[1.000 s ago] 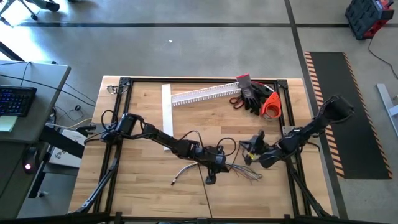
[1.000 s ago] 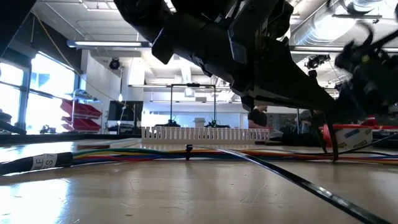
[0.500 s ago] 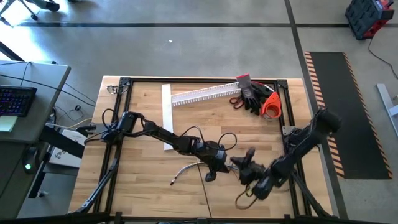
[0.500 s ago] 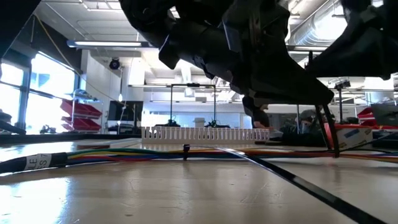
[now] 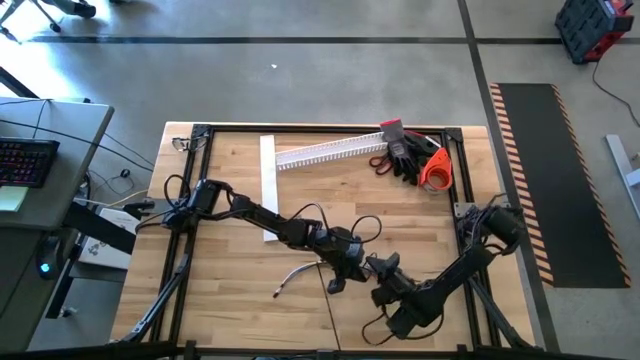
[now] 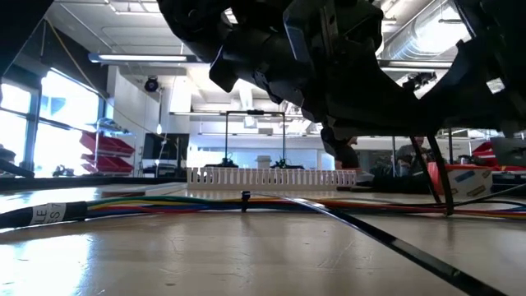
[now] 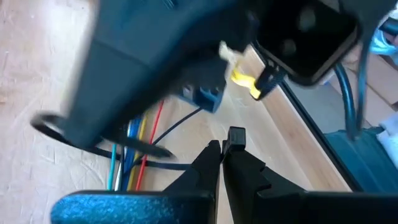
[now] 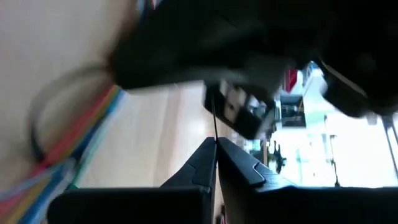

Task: Ziptie cables
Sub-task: Wrap the cable wires with the black zip tie

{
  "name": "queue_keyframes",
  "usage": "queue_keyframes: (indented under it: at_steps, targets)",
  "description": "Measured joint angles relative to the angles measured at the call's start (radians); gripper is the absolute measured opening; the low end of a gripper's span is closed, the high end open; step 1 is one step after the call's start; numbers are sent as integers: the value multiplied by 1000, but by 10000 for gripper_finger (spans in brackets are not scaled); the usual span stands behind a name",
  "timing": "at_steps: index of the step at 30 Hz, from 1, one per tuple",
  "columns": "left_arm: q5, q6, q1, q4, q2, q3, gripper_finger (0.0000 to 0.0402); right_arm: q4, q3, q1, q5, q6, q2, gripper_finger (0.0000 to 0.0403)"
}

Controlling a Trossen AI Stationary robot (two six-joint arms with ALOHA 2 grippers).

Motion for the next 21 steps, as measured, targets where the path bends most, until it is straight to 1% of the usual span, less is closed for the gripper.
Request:
queue_keyframes:
  at_steps: [2, 4, 6, 12, 16, 21]
  targets:
    - [1, 0, 0, -4, 0, 0, 0, -83, 8, 4, 0, 80, -13, 0]
    - [1, 0, 0, -5, 0, 0, 0, -110, 20, 12, 6, 94, -16, 0]
    - [1, 0, 0, -5, 0, 0, 0, -91, 23, 15, 5, 49, -16, 0]
    - [1, -1, 0, -5, 0, 0, 0, 48, 23, 13, -6, -83, -16, 0]
    - [1, -1, 0, -6, 0, 0, 0, 82, 23, 13, -4, -97, -16, 0]
    - [0, -2, 0, -10, 0, 0, 0, 80, 23, 24, 11, -88, -16, 0]
